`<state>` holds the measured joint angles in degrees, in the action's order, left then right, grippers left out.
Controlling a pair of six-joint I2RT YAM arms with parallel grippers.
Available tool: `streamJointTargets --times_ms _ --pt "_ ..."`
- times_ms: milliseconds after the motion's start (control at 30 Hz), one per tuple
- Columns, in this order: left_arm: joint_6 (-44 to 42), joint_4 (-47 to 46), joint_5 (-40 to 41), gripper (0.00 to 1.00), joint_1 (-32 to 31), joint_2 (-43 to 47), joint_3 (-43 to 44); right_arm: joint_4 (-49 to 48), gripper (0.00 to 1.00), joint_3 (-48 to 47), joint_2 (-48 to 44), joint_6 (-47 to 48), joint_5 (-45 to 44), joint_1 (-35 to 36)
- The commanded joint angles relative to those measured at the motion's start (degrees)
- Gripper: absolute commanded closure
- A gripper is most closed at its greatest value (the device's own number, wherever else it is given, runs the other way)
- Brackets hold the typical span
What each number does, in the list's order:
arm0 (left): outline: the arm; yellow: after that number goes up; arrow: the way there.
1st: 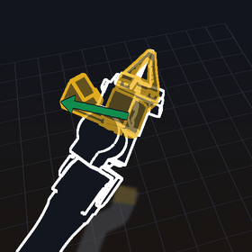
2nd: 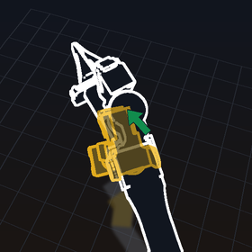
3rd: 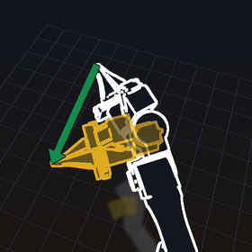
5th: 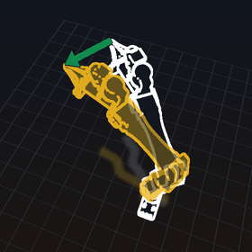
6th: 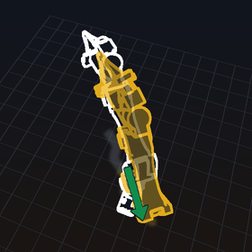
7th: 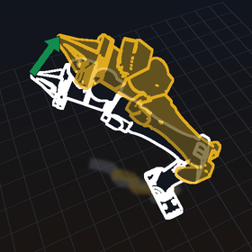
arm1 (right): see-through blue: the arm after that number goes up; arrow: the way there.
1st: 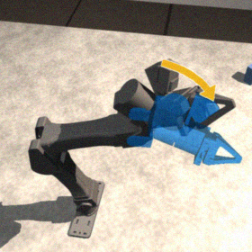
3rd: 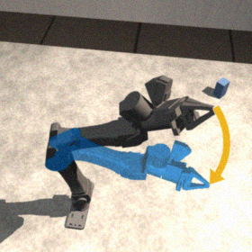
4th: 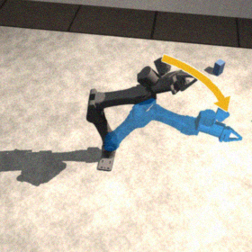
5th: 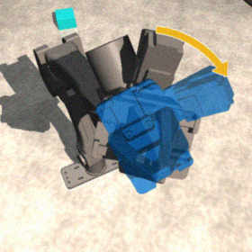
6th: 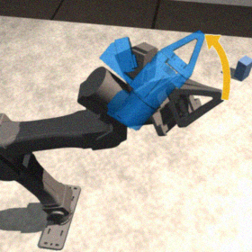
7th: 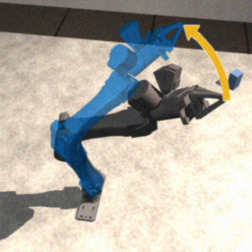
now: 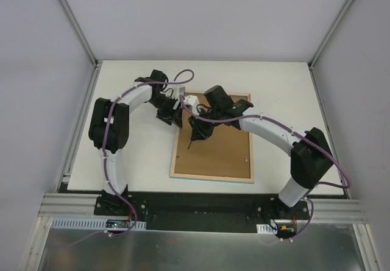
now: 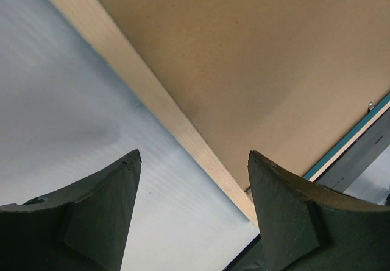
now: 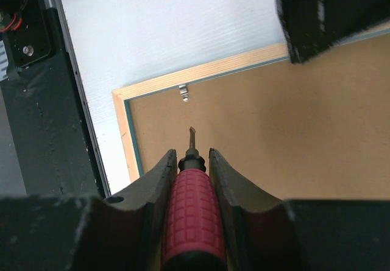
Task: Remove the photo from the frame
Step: Release the photo frame item from the photo frame.
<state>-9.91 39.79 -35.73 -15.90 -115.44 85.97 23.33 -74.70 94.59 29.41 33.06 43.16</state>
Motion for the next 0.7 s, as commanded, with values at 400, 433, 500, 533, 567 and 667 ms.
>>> streamJointTargets --times_ms 400,433,500,533,567,667 --pt "5.87 -5.95 11.02 0.38 -3.44 -1.98 -3.53 4.61 0.99 -4.93 0.25 3.99 -0.1 3.34" --pt "6.57 -6.82 11.38 0.4 -3.44 -1.98 -3.97 5.23 0.99 -5.37 0.34 4.34 -0.36 3.51" --pt "7.62 -8.23 11.73 0.43 -3.44 -1.9 -4.93 5.58 0.99 -5.9 0.68 4.78 -0.98 3.86" --pt "8.15 -8.76 11.82 0.44 -3.44 -1.9 -5.11 5.58 0.99 -6.07 0.77 4.87 -1.33 4.04" --pt "8.59 -9.11 11.82 0.46 -3.44 -1.9 -5.38 5.5 0.99 -6.08 0.95 5.13 -1.59 4.39" --pt "9.73 -10.69 11.64 0.52 -3.44 -1.72 -6.95 4.18 0.99 -5.46 1.56 5.83 -2.99 5.27"
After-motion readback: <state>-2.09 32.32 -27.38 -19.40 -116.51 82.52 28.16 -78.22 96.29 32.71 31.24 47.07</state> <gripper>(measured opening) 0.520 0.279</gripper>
